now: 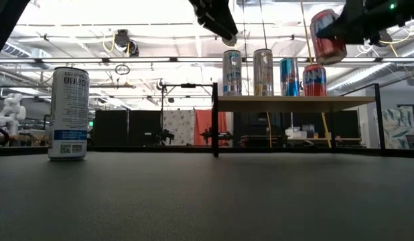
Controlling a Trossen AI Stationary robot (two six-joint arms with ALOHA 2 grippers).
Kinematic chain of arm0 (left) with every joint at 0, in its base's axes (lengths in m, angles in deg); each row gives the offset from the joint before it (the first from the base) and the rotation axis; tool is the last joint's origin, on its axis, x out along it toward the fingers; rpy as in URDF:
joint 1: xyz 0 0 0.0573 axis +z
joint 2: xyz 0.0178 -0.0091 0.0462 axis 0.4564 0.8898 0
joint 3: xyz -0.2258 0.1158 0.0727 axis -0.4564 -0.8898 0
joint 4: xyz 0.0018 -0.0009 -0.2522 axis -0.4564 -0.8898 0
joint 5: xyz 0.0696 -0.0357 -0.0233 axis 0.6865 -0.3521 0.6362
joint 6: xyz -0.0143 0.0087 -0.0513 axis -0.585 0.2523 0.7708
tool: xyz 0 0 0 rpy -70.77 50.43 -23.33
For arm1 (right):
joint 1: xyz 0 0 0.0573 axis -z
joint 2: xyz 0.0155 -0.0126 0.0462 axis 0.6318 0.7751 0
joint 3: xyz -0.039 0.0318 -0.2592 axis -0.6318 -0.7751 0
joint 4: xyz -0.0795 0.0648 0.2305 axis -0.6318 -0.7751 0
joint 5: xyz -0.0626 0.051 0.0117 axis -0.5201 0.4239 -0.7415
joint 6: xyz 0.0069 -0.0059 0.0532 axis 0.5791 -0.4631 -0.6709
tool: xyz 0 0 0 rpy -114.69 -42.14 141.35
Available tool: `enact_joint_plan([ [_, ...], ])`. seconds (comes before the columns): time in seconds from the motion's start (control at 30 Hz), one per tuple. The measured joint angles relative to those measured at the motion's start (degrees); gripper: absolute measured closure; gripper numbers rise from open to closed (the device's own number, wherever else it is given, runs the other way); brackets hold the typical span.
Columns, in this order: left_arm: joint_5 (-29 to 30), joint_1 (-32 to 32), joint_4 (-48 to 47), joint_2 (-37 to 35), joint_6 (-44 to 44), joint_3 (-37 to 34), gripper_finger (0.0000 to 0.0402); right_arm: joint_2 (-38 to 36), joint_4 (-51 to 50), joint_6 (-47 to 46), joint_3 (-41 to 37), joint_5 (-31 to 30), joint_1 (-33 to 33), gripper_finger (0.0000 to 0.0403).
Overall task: Place canned beverage on shelf
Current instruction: Put the red soda can on the shelf aligned with the red soda can
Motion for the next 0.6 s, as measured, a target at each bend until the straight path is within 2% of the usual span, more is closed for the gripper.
enact_joint_plan([
  [0.47, -0.02, -0.22, 0.69, 0.0, 0.07, 0.0, 0.0017, -11.43, 5.83, 0.85, -11.81, -8.54, 0.09, 0.0148],
  [0.6, -0.02, -0.22, 0.71, 0.0, 0.07, 0.0, 0.0017, -14.4, 7.96, 2.48, -14.53, -9.18, 0.17, 0.0148],
])
